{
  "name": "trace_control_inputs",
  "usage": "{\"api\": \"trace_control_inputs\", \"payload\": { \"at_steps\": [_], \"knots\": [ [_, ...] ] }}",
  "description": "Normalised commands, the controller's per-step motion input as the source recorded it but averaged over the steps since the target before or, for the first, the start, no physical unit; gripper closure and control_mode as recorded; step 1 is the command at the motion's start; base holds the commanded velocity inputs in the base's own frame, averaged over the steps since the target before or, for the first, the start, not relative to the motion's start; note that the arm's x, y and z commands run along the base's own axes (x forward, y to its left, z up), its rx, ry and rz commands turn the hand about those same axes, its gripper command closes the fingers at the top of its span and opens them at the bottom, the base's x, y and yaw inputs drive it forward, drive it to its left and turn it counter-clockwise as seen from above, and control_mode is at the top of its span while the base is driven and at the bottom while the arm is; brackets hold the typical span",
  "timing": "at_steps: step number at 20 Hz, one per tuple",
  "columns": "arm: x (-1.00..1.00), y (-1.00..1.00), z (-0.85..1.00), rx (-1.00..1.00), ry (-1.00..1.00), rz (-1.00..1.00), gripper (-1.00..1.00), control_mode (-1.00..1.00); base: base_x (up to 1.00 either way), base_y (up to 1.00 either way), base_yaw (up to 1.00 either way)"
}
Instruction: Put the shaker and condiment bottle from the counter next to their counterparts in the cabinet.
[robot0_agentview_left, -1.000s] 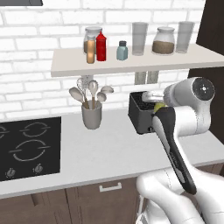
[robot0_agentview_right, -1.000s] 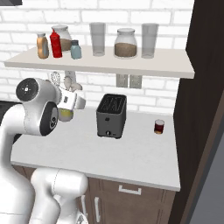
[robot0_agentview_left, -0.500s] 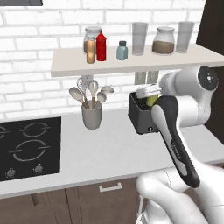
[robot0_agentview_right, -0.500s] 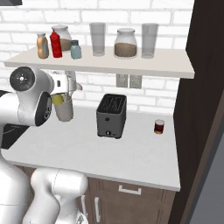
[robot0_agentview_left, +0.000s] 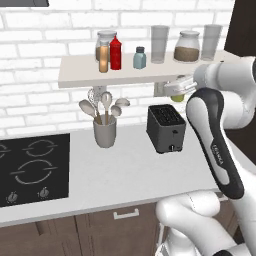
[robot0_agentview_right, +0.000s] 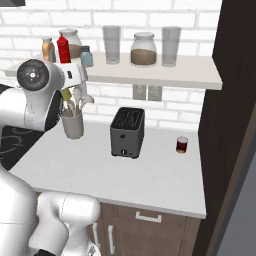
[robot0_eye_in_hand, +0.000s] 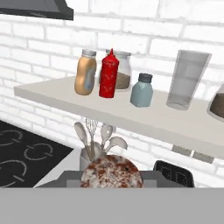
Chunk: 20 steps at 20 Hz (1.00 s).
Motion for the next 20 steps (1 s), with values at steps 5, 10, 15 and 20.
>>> {"api": "trace_control_inputs", "payload": {
  "at_steps": [5, 10, 15, 20],
  "knots": [
    [0.11, 0.18, 0.16, -0.09, 0.04, 0.01, 1.00, -1.00, 0.00, 0.00, 0.00],
    [0.14, -0.06, 0.39, 0.00, 0.00, 0.00, 1.00, -1.00, 0.00, 0.00, 0.00],
    [0.09, -0.20, 0.45, 0.00, 0.00, 0.00, 1.00, -1.00, 0.00, 0.00, 0.00],
    [0.34, -0.14, -0.03, 0.00, 0.00, 0.00, 1.00, -1.00, 0.00, 0.00, 0.00]
  ]
}}
